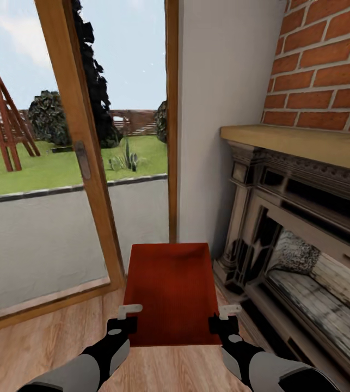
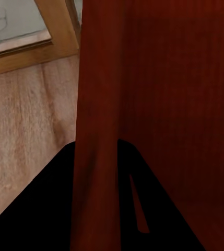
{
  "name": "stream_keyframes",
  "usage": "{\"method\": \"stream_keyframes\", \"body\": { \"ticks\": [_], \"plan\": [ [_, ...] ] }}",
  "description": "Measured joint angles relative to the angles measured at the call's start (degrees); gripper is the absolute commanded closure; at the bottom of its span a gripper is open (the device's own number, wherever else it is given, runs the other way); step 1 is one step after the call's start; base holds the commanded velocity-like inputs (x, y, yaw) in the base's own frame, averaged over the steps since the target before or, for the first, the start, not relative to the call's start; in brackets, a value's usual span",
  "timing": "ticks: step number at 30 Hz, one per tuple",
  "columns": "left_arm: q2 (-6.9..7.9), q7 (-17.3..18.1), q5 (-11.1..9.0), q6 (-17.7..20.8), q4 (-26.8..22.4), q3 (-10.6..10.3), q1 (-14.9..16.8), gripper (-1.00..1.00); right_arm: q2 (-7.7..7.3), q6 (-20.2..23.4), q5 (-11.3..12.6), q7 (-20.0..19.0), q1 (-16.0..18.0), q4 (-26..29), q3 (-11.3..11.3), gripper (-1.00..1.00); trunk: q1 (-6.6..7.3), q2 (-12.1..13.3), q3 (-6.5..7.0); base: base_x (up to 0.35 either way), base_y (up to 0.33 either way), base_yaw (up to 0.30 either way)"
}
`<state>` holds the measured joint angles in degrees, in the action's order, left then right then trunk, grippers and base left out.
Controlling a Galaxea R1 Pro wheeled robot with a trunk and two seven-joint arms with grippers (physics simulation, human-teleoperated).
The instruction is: Move the two storage containers from the living room to the garage. In the garage, place one container on the floor and stack the other container on top of it (either order is fine).
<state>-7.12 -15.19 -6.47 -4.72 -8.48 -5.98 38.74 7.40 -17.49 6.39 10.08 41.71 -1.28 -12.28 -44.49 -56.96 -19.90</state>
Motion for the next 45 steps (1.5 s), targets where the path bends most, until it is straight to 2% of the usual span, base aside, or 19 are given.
{"method": "stream_keyframes", "body": {
  "ticks": [27, 45],
  "plan": [
    [0.0, 0.01, 0.12, -0.01, -0.06, 0.03, 0.0, 1.0, 0.01, -0.11, 0.08, 0.0, 0.0, -0.03, -0.01, 1.0, 0.0, 0.0, 0.0, -0.336, 0.0, 0.268],
    [0.01, 0.02, 0.12, 0.0, -0.06, 0.03, 0.0, 1.0, 0.01, -0.11, 0.1, 0.0, 0.0, -0.04, -0.02, 1.0, 0.04, 0.0, 0.0, -0.026, 0.0, 0.28]
  ]
}}
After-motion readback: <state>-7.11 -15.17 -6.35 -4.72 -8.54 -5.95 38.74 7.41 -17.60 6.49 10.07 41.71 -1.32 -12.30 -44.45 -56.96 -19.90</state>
